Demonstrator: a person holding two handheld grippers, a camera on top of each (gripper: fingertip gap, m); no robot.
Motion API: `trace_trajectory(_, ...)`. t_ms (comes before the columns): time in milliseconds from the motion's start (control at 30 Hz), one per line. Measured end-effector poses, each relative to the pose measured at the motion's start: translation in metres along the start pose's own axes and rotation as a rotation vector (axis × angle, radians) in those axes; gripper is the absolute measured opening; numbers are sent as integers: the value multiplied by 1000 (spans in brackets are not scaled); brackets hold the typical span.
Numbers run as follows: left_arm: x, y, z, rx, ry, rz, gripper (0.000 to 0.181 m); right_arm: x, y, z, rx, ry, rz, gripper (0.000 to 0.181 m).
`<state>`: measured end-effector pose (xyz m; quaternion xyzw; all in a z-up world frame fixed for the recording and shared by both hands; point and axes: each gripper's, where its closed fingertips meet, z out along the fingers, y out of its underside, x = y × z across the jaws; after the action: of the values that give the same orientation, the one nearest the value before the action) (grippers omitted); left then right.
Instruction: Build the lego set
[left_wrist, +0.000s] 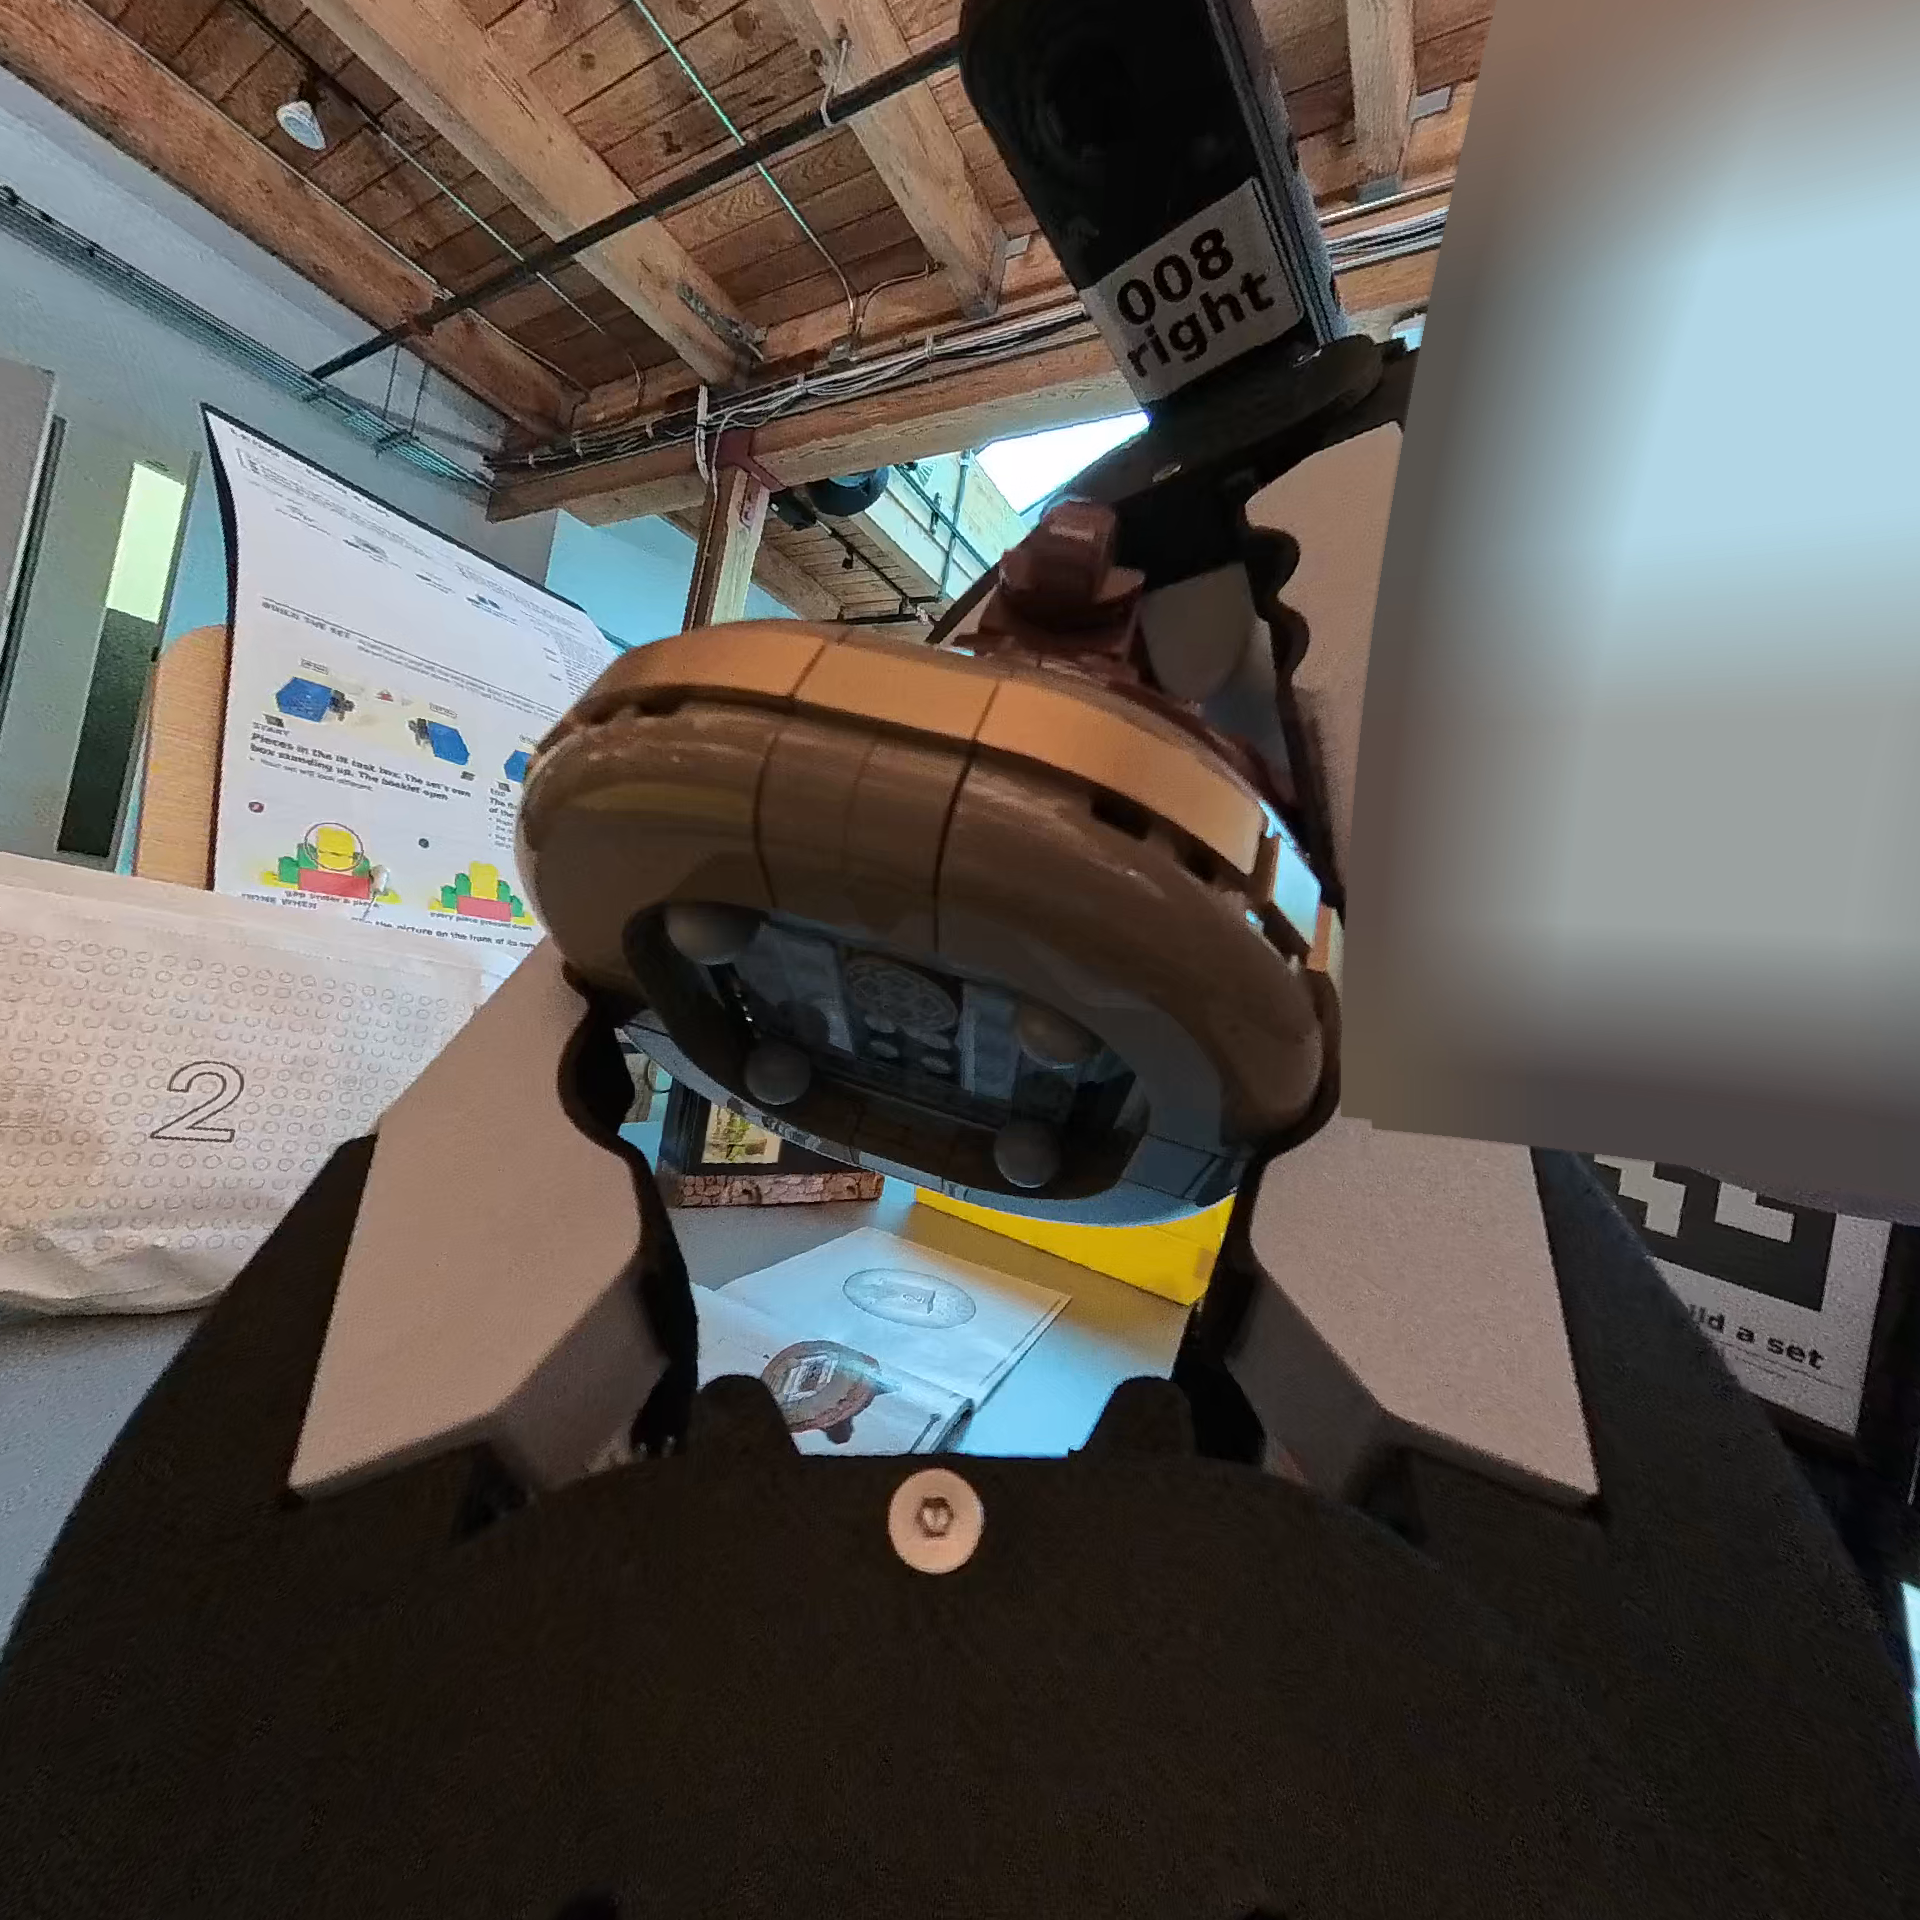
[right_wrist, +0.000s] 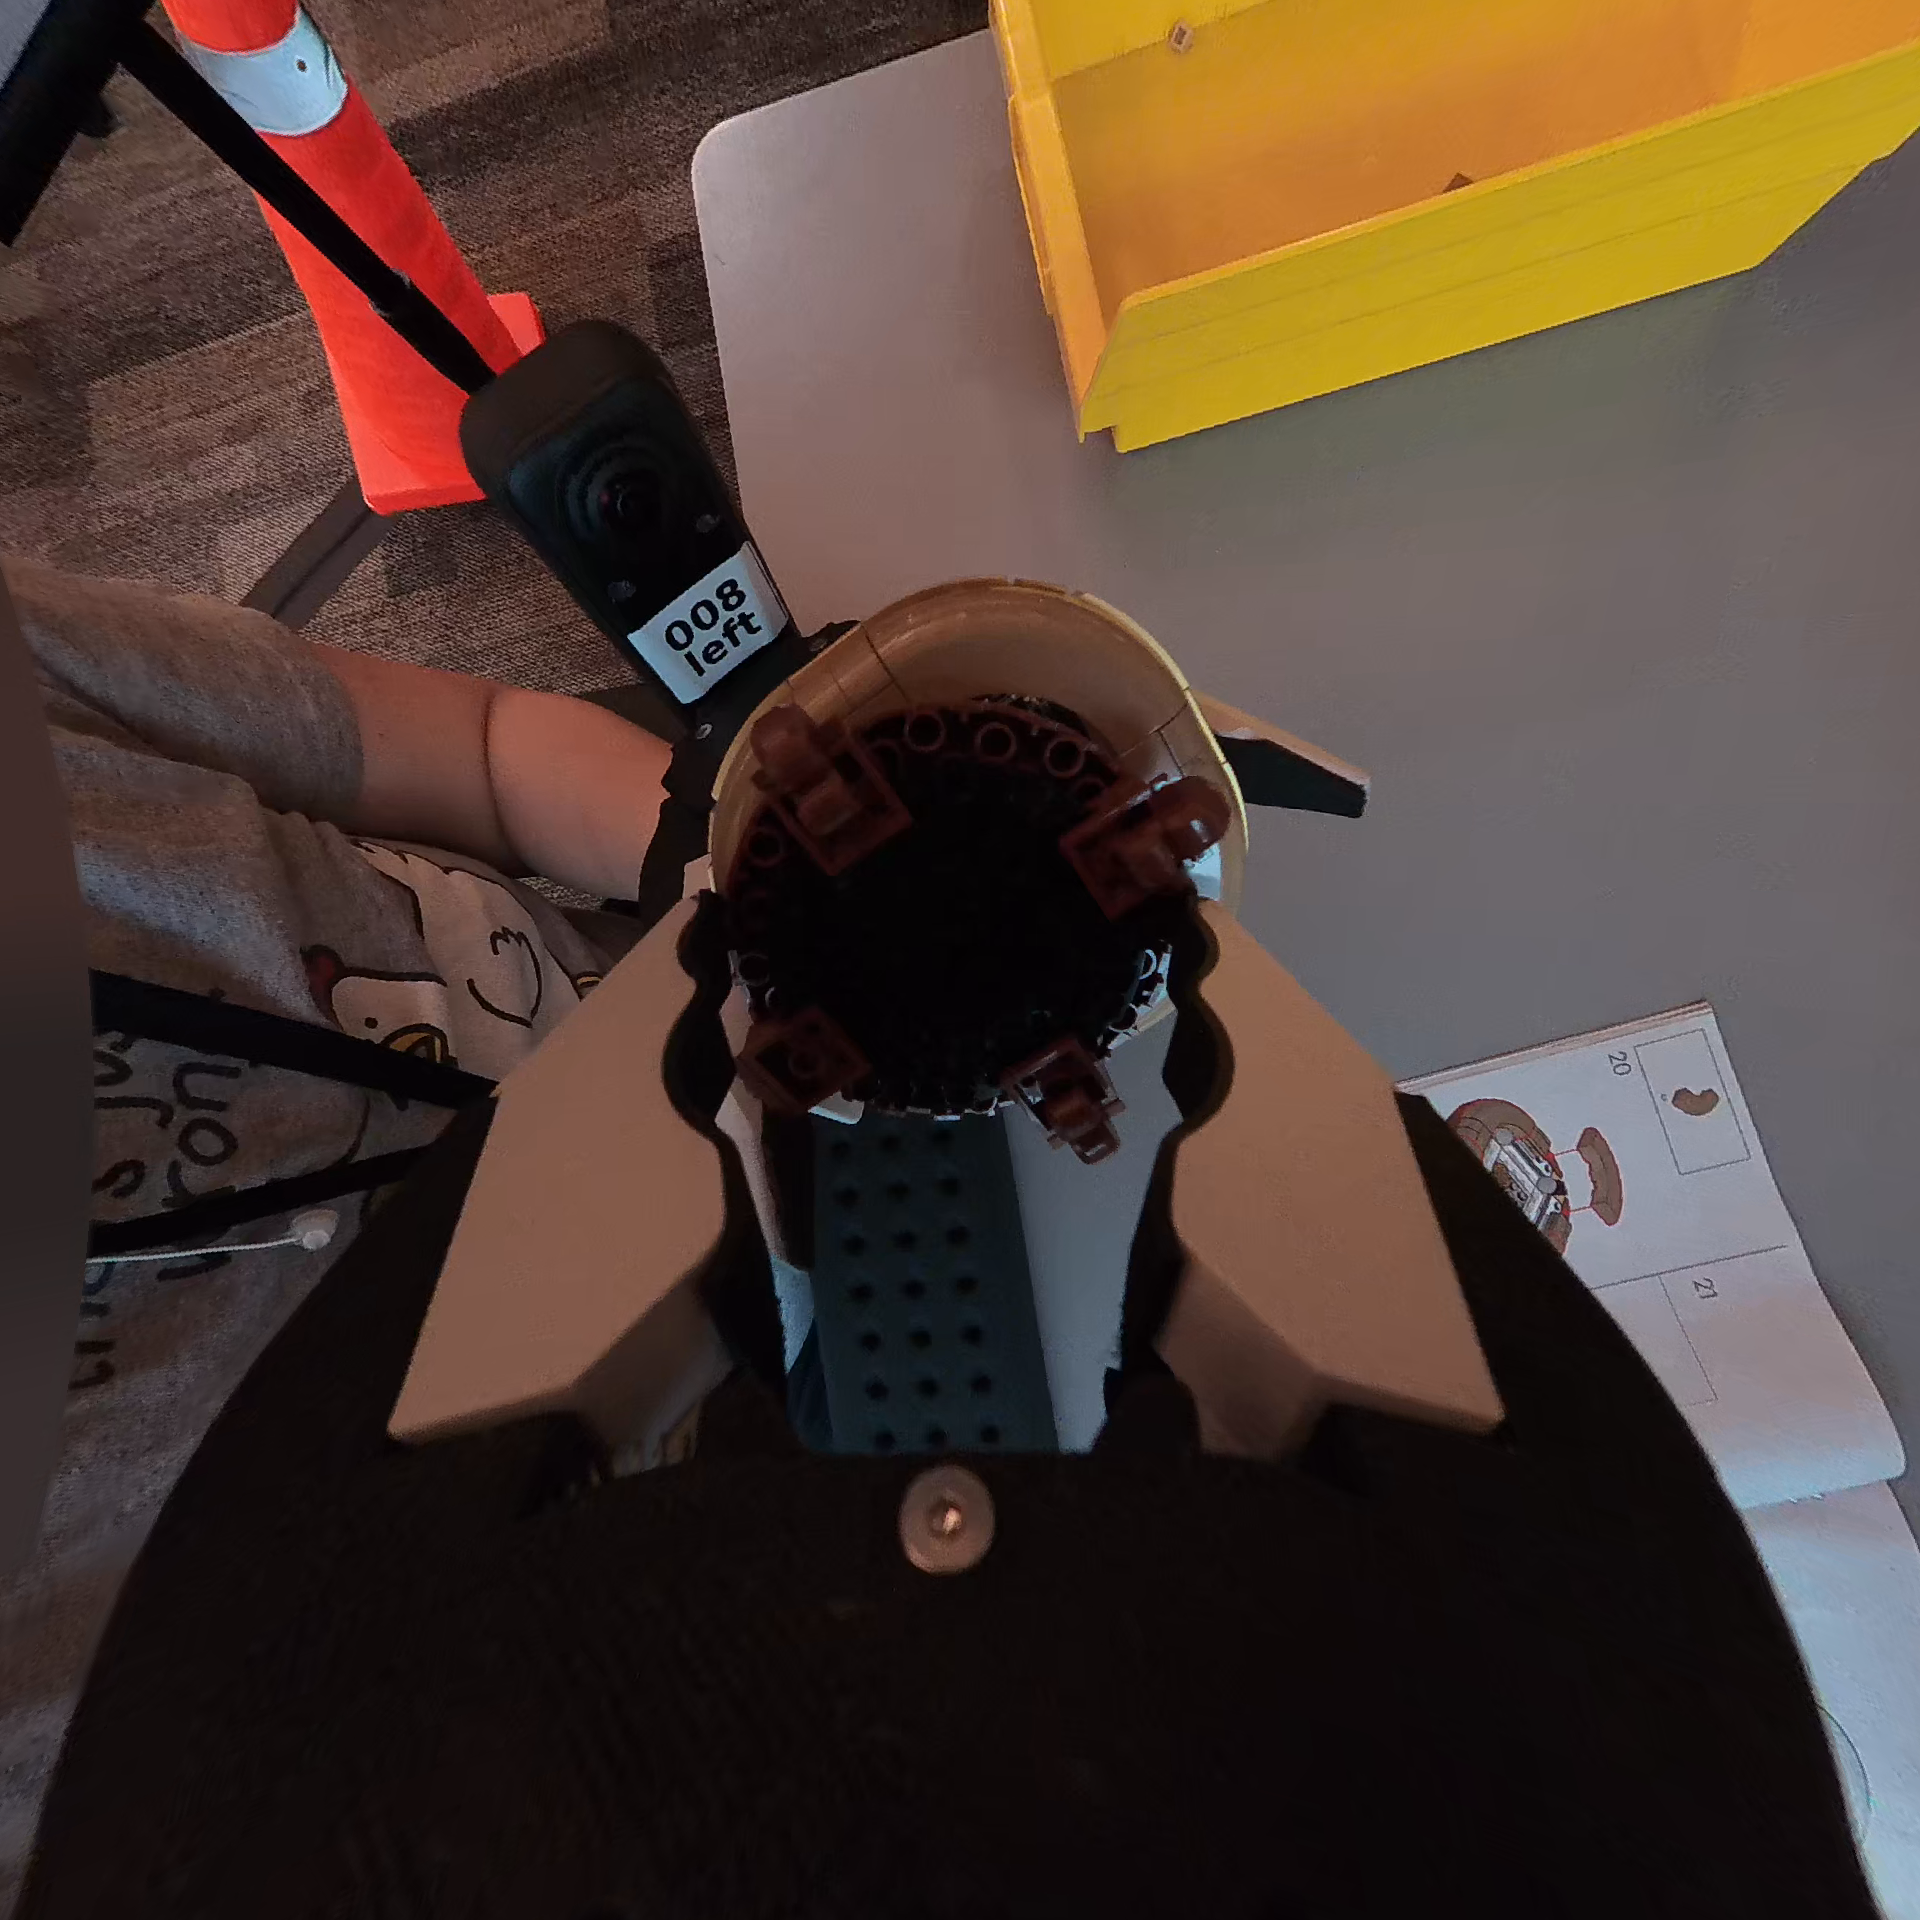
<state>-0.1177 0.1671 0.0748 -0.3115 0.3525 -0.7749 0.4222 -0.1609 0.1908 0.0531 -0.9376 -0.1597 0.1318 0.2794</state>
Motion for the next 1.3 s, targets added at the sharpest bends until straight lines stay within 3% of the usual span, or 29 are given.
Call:
trace_trajectory(300, 0, 4, 1, -25, -28, 83, 127, -1, 6, 2, -106, 49, -107, 87)
trace_trajectory(633, 5, 6, 0, -41, 4, 67, 129, -2, 10, 1, -165, 28, -85, 85)
trace_trajectory(1300, 7, 10, 1, -59, 28, 40, 127, -1, 14, -2, -168, -31, -48, 84)
